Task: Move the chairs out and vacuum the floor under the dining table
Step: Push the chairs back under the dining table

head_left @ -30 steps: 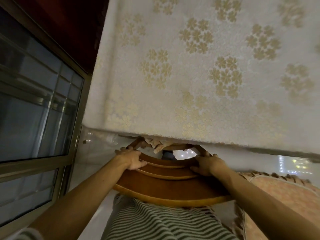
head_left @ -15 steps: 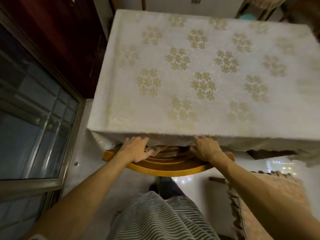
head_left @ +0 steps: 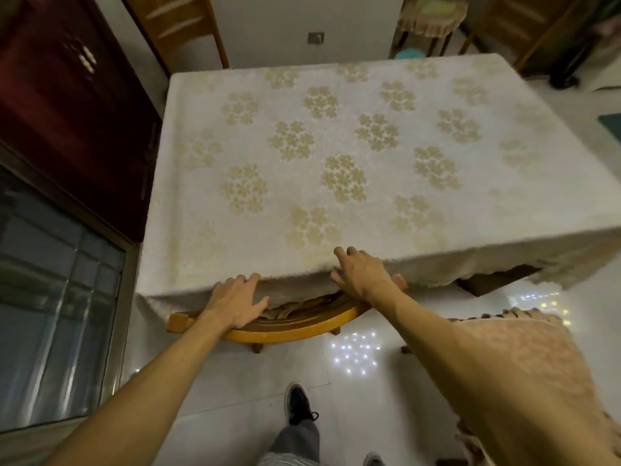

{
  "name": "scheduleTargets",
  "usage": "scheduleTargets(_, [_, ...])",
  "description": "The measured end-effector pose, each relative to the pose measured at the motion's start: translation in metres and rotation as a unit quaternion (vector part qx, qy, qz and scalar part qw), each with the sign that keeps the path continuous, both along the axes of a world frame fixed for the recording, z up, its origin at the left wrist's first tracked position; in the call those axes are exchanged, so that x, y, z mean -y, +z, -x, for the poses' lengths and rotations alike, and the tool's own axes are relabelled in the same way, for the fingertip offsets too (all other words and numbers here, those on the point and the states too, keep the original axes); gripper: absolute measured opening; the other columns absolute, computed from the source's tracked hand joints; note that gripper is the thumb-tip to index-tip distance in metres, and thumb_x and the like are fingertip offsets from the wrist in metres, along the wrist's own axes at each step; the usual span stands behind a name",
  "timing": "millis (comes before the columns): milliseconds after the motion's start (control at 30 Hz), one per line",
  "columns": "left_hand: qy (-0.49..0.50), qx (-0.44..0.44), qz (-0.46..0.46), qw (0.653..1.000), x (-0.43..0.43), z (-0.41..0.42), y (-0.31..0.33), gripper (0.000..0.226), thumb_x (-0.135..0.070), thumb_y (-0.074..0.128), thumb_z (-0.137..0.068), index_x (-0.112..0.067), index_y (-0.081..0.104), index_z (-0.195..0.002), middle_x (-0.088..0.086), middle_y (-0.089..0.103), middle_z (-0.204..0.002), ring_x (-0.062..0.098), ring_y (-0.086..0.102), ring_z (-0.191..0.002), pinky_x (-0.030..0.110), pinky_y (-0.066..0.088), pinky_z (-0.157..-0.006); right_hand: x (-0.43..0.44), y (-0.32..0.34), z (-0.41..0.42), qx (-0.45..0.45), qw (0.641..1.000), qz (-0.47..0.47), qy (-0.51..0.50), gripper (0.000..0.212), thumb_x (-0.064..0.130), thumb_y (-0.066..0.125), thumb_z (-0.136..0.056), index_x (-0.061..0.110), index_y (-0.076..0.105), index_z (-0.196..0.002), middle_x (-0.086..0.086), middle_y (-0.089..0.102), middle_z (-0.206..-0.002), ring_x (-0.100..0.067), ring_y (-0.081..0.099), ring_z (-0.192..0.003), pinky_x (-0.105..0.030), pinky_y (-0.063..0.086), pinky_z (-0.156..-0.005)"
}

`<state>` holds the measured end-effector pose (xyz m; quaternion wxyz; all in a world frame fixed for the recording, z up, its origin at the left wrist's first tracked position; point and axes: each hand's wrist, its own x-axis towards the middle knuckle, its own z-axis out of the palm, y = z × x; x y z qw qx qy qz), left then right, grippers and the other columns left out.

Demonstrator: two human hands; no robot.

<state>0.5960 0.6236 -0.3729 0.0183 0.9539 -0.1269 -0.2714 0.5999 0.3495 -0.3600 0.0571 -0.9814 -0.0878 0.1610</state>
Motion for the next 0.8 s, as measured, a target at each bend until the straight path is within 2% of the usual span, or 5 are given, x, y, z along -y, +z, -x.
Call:
scheduleTargets(133, [-0.007, 0.043, 0.001, 0.999, 0.022, 0.01, 0.016, 0.061, -0.058, 0.037, -0.097, -0.022, 0.033, -0.146, 0.01, 0.055, -0.134, 0.031, 0.055, -0.118, 0.044, 0.044, -0.099, 0.032, 0.018, 0.02, 0.079, 0.997, -0.005, -0.008, 0.04, 0.04, 0.042, -0.098, 0.013, 0.043, -0.128, -0.012, 0.055, -0.113, -0.031, 0.054, -0.098, -0.036, 0.04, -0.066])
scheduleTargets(300, [-0.046, 0.102, 0.019, 0.994, 0.083, 0.033, 0.05, 0.062, -0.059, 0.035, -0.096, -0.023, 0.033, -0.147, 0.01, 0.053, -0.134, 0.031, 0.052, -0.12, 0.045, 0.04, -0.101, 0.127, 0.042, 0.081, 0.098, 0.994, -0.016, -0.046, 0.052, 0.039, 0.046, -0.097, 0.016, 0.033, -0.142, -0.013, 0.051, -0.123, -0.03, 0.054, -0.105, -0.038, 0.052, -0.077])
scheduleTargets(500, [-0.114, 0.184, 0.075, 0.973, 0.228, 0.107, 0.089, 0.06, -0.057, 0.038, -0.095, -0.02, 0.035, -0.143, 0.012, 0.05, -0.136, 0.032, 0.05, -0.12, 0.047, 0.041, -0.1, 0.266, 0.067, 0.221, 0.092, 0.989, 0.027, -0.116, 0.059, 0.044, 0.04, -0.1, 0.026, 0.017, -0.151, -0.01, 0.043, -0.138, -0.029, 0.052, -0.117, -0.039, 0.053, -0.087])
scheduleTargets(600, [-0.166, 0.178, 0.079, 0.967, 0.306, 0.156, 0.097, 0.07, -0.058, 0.035, -0.096, -0.017, 0.025, -0.151, 0.014, 0.041, -0.146, 0.033, 0.042, -0.131, 0.046, 0.038, -0.104, 0.328, 0.081, 0.297, 0.102, 0.979, 0.046, -0.171, 0.056, 0.047, 0.035, -0.1, 0.025, 0.02, -0.15, -0.01, 0.047, -0.132, -0.031, 0.052, -0.116, -0.041, 0.051, -0.085])
scheduleTargets(800, [-0.298, 0.16, 0.114, 0.934, 0.454, 0.253, 0.105, 0.067, -0.057, 0.036, -0.097, -0.021, 0.024, -0.152, 0.013, 0.04, -0.147, 0.031, 0.043, -0.131, 0.047, 0.039, -0.106, 0.425, 0.114, 0.458, 0.125, 0.938, 0.073, -0.316, 0.057, 0.047, 0.038, -0.099, 0.023, 0.023, -0.148, -0.011, 0.05, -0.128, -0.031, 0.053, -0.11, -0.044, 0.052, -0.081])
